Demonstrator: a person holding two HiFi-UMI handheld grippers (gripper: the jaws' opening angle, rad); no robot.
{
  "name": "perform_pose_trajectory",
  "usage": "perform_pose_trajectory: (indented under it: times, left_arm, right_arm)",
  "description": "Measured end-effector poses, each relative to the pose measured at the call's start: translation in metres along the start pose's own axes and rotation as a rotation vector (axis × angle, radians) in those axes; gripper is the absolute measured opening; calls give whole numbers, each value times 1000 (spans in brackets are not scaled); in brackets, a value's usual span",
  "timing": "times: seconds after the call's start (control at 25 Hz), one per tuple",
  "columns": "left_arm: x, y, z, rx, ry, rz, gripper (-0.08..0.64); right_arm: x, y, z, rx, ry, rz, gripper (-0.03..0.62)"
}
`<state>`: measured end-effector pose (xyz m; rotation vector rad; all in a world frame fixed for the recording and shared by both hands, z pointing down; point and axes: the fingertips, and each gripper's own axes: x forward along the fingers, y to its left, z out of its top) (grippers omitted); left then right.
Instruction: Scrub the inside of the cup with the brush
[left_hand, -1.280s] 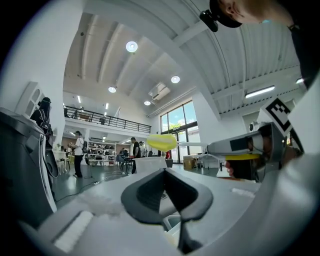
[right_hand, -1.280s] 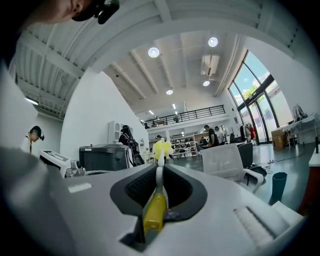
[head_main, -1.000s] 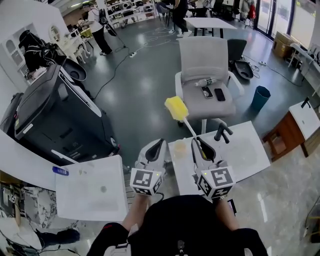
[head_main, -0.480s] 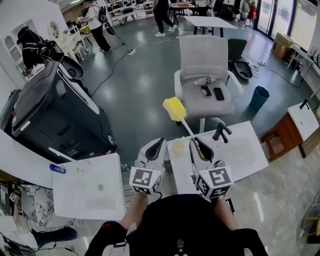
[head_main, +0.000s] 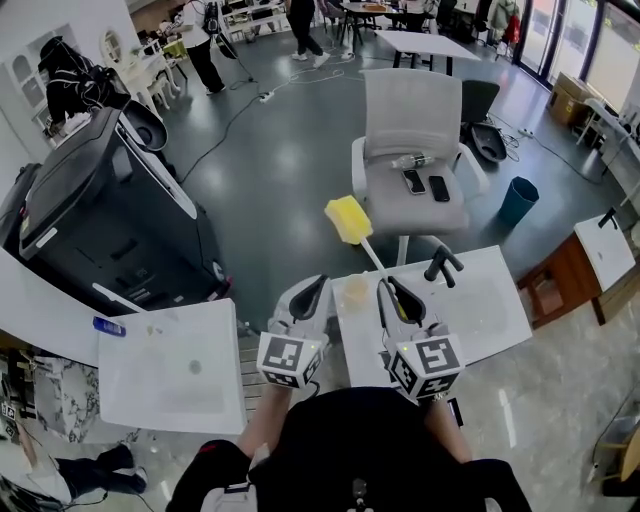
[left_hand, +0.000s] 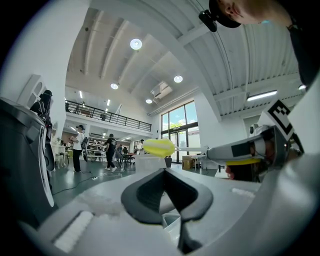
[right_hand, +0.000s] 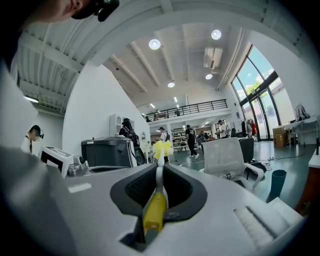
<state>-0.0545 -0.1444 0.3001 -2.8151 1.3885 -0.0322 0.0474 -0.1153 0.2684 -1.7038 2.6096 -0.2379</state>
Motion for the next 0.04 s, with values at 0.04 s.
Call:
perform_pose_trajectory:
  times: [0.04]
  left_arm:
    - [0, 1, 0, 0, 0, 1, 2]
  right_arm:
    - [0, 0, 0, 2, 1, 0, 40]
